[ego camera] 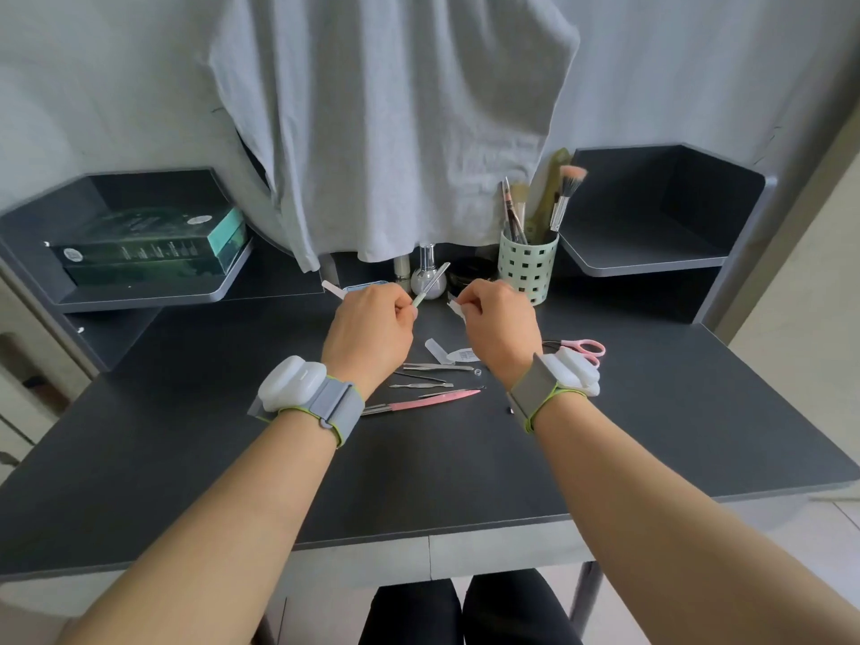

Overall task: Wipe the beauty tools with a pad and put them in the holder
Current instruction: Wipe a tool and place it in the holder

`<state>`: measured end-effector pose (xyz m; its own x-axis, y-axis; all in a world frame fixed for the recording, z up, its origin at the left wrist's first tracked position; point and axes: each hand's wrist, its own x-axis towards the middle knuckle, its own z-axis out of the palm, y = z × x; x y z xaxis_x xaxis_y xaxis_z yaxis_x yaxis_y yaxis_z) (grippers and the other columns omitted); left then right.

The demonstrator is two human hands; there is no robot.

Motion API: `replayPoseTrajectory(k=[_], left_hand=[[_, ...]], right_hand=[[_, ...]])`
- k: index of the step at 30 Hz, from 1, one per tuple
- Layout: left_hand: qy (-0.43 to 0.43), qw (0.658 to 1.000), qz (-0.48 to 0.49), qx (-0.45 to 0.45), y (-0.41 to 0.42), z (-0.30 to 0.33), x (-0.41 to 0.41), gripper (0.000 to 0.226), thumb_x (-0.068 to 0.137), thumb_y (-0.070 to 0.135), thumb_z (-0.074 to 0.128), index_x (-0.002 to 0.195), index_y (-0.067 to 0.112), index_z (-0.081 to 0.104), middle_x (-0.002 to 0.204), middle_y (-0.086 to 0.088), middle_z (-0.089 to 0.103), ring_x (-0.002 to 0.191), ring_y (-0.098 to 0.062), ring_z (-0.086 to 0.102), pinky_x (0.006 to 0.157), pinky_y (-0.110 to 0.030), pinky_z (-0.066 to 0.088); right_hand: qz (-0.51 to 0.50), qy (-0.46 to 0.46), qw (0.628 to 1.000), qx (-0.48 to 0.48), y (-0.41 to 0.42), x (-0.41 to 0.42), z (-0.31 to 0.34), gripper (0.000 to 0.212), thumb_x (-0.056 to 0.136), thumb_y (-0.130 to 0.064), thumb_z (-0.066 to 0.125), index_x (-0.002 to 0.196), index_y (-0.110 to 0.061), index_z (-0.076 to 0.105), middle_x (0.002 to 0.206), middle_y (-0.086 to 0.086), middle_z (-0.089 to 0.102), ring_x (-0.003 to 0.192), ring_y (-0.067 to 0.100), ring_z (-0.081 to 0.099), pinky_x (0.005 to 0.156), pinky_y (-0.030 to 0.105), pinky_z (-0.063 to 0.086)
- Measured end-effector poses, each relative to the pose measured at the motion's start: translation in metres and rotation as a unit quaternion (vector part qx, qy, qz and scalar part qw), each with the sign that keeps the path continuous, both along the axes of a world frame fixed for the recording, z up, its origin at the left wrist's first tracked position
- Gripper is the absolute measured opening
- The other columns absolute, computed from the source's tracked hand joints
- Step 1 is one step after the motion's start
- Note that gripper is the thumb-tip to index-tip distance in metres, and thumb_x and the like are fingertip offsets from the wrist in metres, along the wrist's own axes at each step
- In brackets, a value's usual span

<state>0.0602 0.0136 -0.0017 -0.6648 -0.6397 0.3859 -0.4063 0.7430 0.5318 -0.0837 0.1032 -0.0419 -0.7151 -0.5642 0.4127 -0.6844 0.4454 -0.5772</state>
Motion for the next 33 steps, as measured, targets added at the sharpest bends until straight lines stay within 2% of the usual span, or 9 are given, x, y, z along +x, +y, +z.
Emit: replayPoseTrajectory(k=[10,15,18,21,25,28,33], left_hand=[[-0.02,1.0,0.004,0.012,-0.008,-0.013,-0.007,0.016,0.096,0.023,0.061,0.096,0.013,0.074,0.089,-0.003,0.074,0.086,-0.024,0.066,0.081,-0.042,0.056],[-0.027,1.0,0.001,0.012,-0.008,-0.016,-0.008,0.016,0.097,0.023,0.061,0.099,0.013,0.074,0.09,-0.004,0.074,0.084,-0.022,0.068,0.079,-0.038,0.057],[-0.027,1.0,0.002,0.01,-0.009,-0.016,-0.008,0.017,0.097,0.023,0.061,0.101,0.013,0.074,0.091,-0.003,0.074,0.083,-0.02,0.068,0.075,-0.031,0.054],[-0.025,1.0,0.004,0.009,-0.01,-0.017,-0.008,0.017,0.097,0.023,0.062,0.101,0.013,0.075,0.091,-0.003,0.074,0.082,-0.02,0.068,0.075,-0.033,0.055],[-0.02,1.0,0.007,0.012,-0.009,-0.016,-0.006,0.016,0.097,0.023,0.062,0.1,0.014,0.075,0.091,-0.003,0.075,0.082,-0.021,0.068,0.078,-0.037,0.057],[-0.02,1.0,0.01,0.012,-0.008,-0.014,-0.003,0.017,0.097,0.023,0.061,0.1,0.013,0.075,0.092,-0.004,0.074,0.084,-0.022,0.068,0.077,-0.036,0.056],[-0.024,1.0,0.015,0.01,-0.008,-0.011,0.001,0.017,0.097,0.023,0.061,0.097,0.013,0.074,0.089,-0.004,0.073,0.082,-0.022,0.066,0.073,-0.035,0.055]], right_hand=[[0.017,0.008,0.992,0.124,-0.014,-0.015,-0.009,0.026,0.094,-0.009,0.053,0.107,-0.022,0.07,0.114,0.005,0.06,0.1,0.032,0.06,0.08,0.037,0.05],[0.02,0.01,0.987,0.159,-0.014,-0.016,-0.015,0.03,0.094,-0.009,0.051,0.114,-0.021,0.07,0.118,0.006,0.06,0.105,0.034,0.06,0.078,0.035,0.045],[0.02,0.002,0.99,0.143,-0.012,-0.016,-0.015,0.03,0.095,-0.012,0.051,0.117,-0.021,0.068,0.119,0.007,0.06,0.104,0.034,0.059,0.083,0.039,0.05],[0.024,-0.003,0.992,0.121,-0.011,-0.016,-0.011,0.027,0.093,-0.016,0.053,0.112,-0.021,0.071,0.115,0.006,0.062,0.101,0.033,0.06,0.085,0.043,0.053],[0.039,-0.018,0.995,0.089,-0.016,-0.011,-0.002,0.016,0.088,-0.022,0.06,0.094,-0.023,0.074,0.1,0.003,0.07,0.093,0.027,0.064,0.081,0.041,0.056],[0.054,-0.044,0.989,0.131,-0.021,-0.005,0.004,0.011,0.086,-0.031,0.068,0.088,-0.022,0.074,0.092,0.003,0.071,0.088,0.026,0.066,0.079,0.04,0.058],[0.047,-0.069,0.972,0.221,-0.028,0.002,0.004,0.025,0.08,-0.043,0.076,0.087,-0.019,0.072,0.09,0.004,0.07,0.087,0.026,0.067,0.079,0.039,0.059]])
